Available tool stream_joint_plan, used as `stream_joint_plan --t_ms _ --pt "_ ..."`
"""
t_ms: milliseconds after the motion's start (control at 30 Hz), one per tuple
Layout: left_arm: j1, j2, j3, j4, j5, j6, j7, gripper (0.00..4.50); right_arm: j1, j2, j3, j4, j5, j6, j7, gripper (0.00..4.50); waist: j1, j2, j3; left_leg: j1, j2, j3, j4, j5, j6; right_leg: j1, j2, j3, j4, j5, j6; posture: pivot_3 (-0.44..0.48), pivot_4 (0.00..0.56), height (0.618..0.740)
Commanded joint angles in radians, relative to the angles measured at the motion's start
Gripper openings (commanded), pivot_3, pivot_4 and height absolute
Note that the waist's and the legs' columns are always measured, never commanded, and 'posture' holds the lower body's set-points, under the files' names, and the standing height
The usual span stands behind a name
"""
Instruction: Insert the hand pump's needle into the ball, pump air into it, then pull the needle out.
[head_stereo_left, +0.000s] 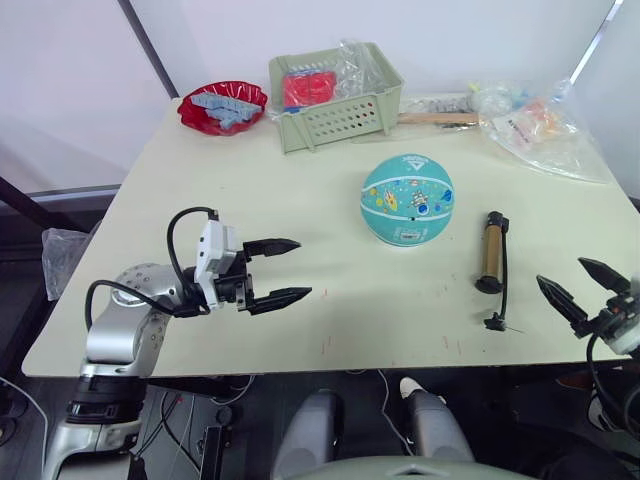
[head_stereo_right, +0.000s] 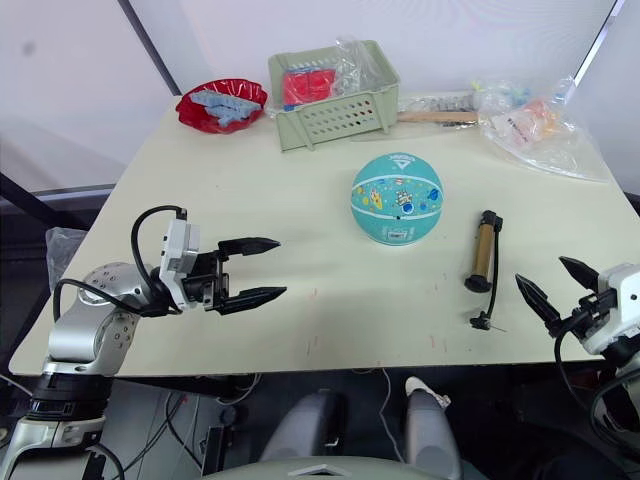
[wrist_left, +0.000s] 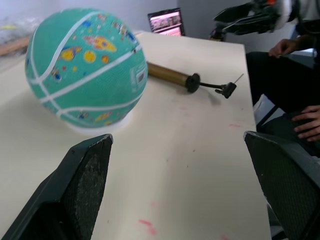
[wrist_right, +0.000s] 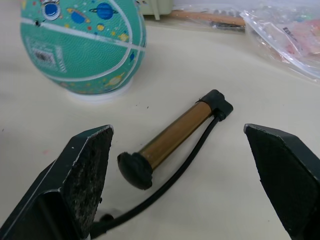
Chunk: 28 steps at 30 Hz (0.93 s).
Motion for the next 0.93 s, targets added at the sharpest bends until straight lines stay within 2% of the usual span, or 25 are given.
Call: stream_joint_plan --t_ms 33,300,433,933 --pt "0.043 -0.001 0.060 -0.001 0.004 -0.034 0.040 4.50 0.018 -0.015 -0.031 0.075 -0.002 -0.123 0.110 4.39 0.000 0.000 0.000 0.000 0.000 0.000 0.000 0.000 0.000 0.000 0.000 0.000 0.000 0.000 0.000 0.000 0.150 0.737" --pt "0.161 -0.011 0.119 0.019 0.031 -0.082 0.125 4.50 -0.008 -0.046 -0.019 0.317 -0.035 -0.320 0.264 4.39 0.003 0.000 0.000 0.001 0.000 0.001 0.000 0.000 0.000 0.000 -0.001 0.001 0.000 0.000 0.000 0.000 0.150 0.737" --pt "0.229 -0.003 0.133 0.066 0.083 -0.101 0.183 4.50 -0.040 -0.066 -0.006 0.418 -0.050 -0.404 0.328 4.39 0.001 0.000 0.000 0.002 0.000 0.002 -0.001 0.000 0.000 0.001 -0.001 0.002 0.000 0.000 0.000 0.000 0.150 0.737" --pt "0.315 -0.020 0.127 0.182 0.188 -0.249 0.252 4.50 -0.090 -0.097 0.003 0.510 -0.056 -0.434 0.354 4.39 0.009 0.000 0.000 0.005 0.001 0.004 -0.003 -0.001 0.000 0.002 -0.003 0.003 0.000 0.000 0.000 0.000 0.150 0.737"
